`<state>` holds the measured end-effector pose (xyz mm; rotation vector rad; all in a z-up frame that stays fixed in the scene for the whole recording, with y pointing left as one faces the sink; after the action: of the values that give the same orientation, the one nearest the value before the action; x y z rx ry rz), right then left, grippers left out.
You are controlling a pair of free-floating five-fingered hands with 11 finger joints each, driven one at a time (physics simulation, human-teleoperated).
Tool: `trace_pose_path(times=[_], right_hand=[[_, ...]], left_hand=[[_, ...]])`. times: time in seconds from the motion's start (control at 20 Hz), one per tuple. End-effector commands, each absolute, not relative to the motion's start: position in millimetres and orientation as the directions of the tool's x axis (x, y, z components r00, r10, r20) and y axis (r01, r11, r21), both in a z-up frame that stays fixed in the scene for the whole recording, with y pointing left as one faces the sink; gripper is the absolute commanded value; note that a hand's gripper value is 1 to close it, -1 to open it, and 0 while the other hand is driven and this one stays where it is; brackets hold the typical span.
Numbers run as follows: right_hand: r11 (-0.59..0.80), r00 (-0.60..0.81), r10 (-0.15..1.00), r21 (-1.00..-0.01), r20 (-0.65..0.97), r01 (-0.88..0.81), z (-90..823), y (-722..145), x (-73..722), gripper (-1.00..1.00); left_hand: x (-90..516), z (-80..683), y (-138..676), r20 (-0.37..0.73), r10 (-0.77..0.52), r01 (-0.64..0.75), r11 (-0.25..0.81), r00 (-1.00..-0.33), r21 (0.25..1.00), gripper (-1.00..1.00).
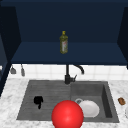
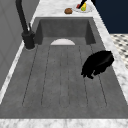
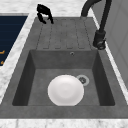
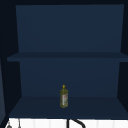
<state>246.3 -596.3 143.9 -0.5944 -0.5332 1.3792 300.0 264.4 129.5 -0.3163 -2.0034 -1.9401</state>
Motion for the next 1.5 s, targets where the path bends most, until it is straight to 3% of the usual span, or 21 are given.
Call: trace_pose_path(times=[0.0, 0.25, 0.3, 0.5, 1.0, 1.45], right_hand=[[0.092, 0.12, 0.993, -0.653, 0.002, -0.752, 131, -594, 246, -1.0], [0.047, 0.129, 0.99, -0.741, -0.055, -0.67, 103, -581, 240, -1.0], [0.04, 0.136, 0.989, -0.761, -0.064, -0.648, 100, -576, 237, 1.0], [-0.037, 0.13, 0.986, -0.889, -0.108, -0.456, 88, -570, 226, 1.0], [-0.089, 0.147, 0.979, -0.948, -0.139, -0.307, 101, -571, 229, 1.0], [-0.1, 0.158, 0.974, -0.938, -0.16, -0.332, 144, -556, 237, 1.0]], left_hand=[[300, 130, 264, 0.386, -0.071, 0.384, 0.046, -0.92, 0.922, 0.0], [300, 130, 264, 0.386, -0.071, 0.384, 0.046, -0.92, 0.922, 0.0], [300, 130, 264, 0.386, -0.071, 0.384, 0.046, -0.92, 0.922, 0.0], [300, 130, 264, 0.386, -0.071, 0.384, 0.046, -0.92, 0.922, 0.0], [300, 130, 264, 0.386, -0.071, 0.384, 0.046, -0.92, 0.922, 0.0], [300, 130, 264, 0.386, -0.071, 0.384, 0.046, -0.92, 0.922, 0.0]])
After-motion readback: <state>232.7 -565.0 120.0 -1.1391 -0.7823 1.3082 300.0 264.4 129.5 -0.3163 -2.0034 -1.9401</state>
